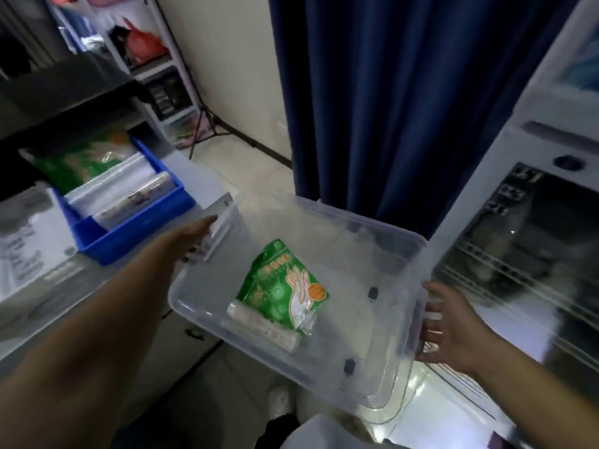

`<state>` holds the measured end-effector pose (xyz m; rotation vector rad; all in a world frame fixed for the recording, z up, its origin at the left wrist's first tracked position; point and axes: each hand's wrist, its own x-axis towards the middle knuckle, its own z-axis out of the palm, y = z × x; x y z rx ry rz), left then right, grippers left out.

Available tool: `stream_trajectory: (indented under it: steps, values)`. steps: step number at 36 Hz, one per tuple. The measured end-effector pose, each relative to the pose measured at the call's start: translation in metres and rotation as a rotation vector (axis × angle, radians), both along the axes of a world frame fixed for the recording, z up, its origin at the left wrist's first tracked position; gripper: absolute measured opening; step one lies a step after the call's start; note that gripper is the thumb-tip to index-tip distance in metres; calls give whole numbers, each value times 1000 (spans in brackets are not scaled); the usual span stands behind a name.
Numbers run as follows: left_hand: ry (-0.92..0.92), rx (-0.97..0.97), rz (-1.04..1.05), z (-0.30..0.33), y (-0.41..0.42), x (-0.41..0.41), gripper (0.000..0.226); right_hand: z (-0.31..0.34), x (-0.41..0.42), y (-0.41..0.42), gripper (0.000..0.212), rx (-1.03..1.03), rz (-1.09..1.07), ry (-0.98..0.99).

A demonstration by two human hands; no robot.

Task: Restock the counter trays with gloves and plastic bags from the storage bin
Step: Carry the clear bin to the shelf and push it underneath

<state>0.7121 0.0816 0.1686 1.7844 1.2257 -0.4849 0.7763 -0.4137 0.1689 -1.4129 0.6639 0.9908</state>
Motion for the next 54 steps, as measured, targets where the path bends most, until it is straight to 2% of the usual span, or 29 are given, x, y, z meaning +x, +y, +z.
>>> stream_trajectory:
  steps: [4, 10, 18, 25, 33, 39, 46, 54]
  values:
    - [-37, 39, -148, 6, 7, 79, 82, -2, 8, 5, 58, 19, -153, 40]
    - [0, -108, -310, 28, 33, 174, 82, 0, 22, 30, 65, 70, -352, 42]
    - [-4, -158, -372, 30, 78, 282, 90, 7, 63, 74, 67, 99, -514, 60]
    - [0, -188, -355, 24, 133, 367, 84, 6, 141, 117, 69, 160, -560, 67]
    - [6, -162, -193, 27, 209, 444, 86, -19, 287, 178, 71, 198, -485, 110]
    - [-73, -51, -27, 33, 267, 477, 84, -34, 397, 255, 63, 147, -350, 128]
    - [-74, -24, 132, 38, 368, 490, 81, -31, 505, 388, 48, 85, -161, 89]
    - [-19, 13, 351, 32, 524, 518, 86, -37, 627, 579, 50, 43, 61, 104]
